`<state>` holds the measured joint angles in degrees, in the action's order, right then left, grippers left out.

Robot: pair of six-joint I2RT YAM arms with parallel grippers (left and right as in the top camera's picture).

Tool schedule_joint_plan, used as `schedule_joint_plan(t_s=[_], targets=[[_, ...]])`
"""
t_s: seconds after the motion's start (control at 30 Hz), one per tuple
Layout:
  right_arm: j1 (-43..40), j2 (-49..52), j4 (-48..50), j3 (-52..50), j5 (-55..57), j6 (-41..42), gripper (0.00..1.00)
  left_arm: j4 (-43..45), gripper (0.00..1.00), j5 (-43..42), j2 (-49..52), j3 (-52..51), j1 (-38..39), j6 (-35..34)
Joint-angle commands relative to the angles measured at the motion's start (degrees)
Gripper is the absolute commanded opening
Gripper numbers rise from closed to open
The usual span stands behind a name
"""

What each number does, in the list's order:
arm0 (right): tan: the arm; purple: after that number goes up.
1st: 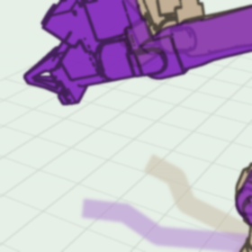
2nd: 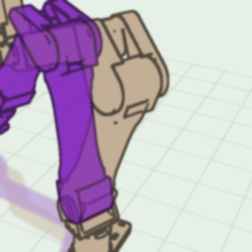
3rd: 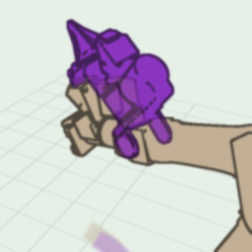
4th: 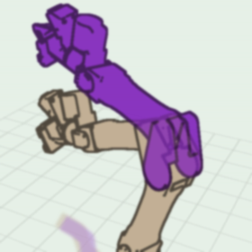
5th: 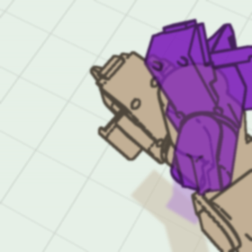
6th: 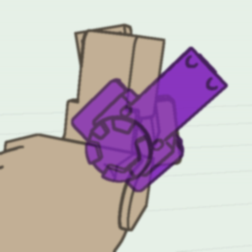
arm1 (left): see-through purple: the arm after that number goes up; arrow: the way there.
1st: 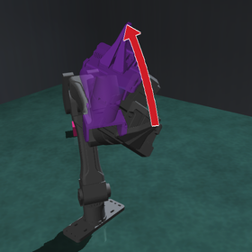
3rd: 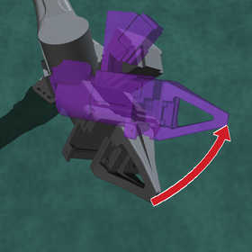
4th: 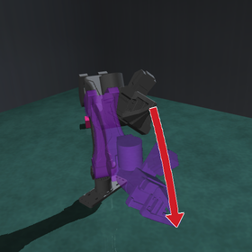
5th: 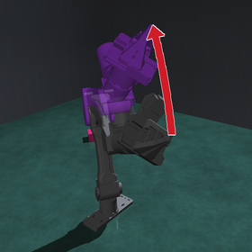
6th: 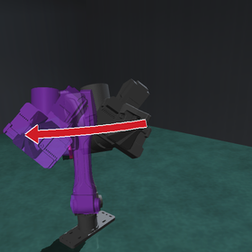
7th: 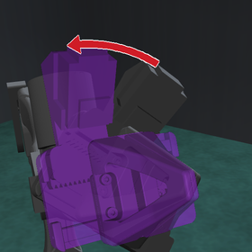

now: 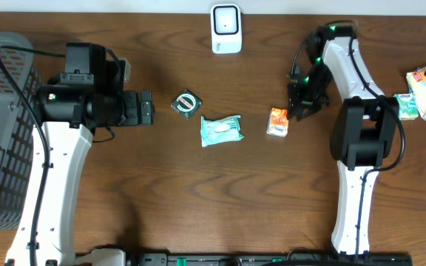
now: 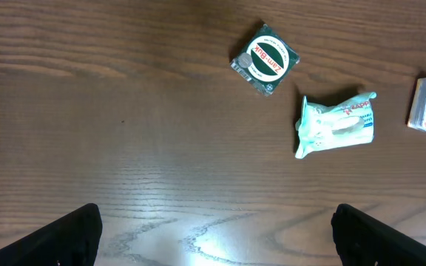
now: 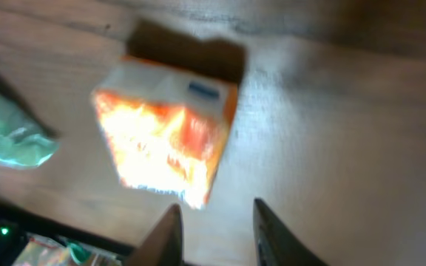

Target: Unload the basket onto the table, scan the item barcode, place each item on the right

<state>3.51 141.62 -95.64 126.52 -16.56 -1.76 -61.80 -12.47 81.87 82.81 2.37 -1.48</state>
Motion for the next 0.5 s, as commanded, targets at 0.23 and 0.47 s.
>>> schedule_joint_plan(t_s=[0.23, 0.47], targets=[[5.31, -2.34, -1.14, 4.81, -1.53, 0.59, 0.99, -0.31, 0.98, 0.55, 0.13, -0.24, 0.17, 0.13], [10.91, -2.34, 1.14, 4.74, -2.45, 0.44, 0.99, -0.31, 0.98, 0.55, 0.13, -0.24, 0.17, 0.13]])
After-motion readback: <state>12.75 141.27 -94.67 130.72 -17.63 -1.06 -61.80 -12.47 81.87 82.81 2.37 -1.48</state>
